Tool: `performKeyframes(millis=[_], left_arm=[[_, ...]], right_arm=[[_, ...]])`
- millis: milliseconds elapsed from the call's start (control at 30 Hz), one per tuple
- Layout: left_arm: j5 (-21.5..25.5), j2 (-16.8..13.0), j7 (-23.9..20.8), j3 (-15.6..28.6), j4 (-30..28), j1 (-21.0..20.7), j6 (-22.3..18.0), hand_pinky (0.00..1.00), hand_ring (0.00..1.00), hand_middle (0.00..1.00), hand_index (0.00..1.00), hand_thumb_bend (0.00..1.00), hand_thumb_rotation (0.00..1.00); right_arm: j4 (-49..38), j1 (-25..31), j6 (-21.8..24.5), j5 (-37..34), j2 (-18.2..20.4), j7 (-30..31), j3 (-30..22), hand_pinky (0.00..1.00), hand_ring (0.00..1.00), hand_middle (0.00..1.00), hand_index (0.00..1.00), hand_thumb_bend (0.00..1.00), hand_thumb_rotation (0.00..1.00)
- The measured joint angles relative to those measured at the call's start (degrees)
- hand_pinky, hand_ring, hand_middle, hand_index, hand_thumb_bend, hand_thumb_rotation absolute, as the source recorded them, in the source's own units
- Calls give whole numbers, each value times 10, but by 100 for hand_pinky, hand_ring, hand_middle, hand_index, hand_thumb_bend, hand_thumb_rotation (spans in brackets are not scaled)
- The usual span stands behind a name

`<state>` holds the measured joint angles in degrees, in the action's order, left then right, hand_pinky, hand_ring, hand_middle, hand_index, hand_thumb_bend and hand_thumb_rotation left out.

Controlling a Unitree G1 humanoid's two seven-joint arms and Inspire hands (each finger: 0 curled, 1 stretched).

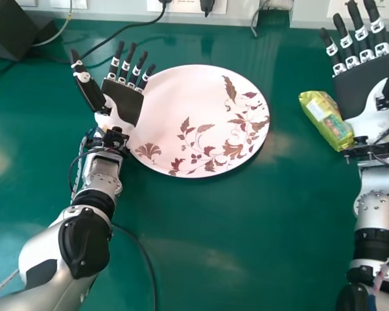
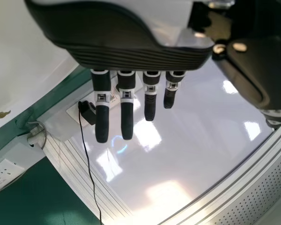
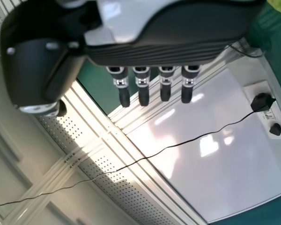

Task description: Pick up biscuit and place it in the plate

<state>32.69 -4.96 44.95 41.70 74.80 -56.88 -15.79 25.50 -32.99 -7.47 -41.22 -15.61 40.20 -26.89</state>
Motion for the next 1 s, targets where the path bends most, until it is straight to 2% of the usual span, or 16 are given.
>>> performKeyframes(millis=[433,900,1000], left_arm=[[0,0,-7,0,0,0,0,53,70,90,100,100,93],[0,0,-7,0,0,0,-1,53,70,89,100,100,92],[0,0,-9,0,0,0,-3,54,71,89,100,100,90]], right_arm=[[0,0,-6,15,0,-4,0,94,98,100,97,66,89],[1,0,-16,28,0,-5,2,90,97,99,95,67,83],[1,0,-18,36,-1,-6,3,92,98,99,96,66,85]])
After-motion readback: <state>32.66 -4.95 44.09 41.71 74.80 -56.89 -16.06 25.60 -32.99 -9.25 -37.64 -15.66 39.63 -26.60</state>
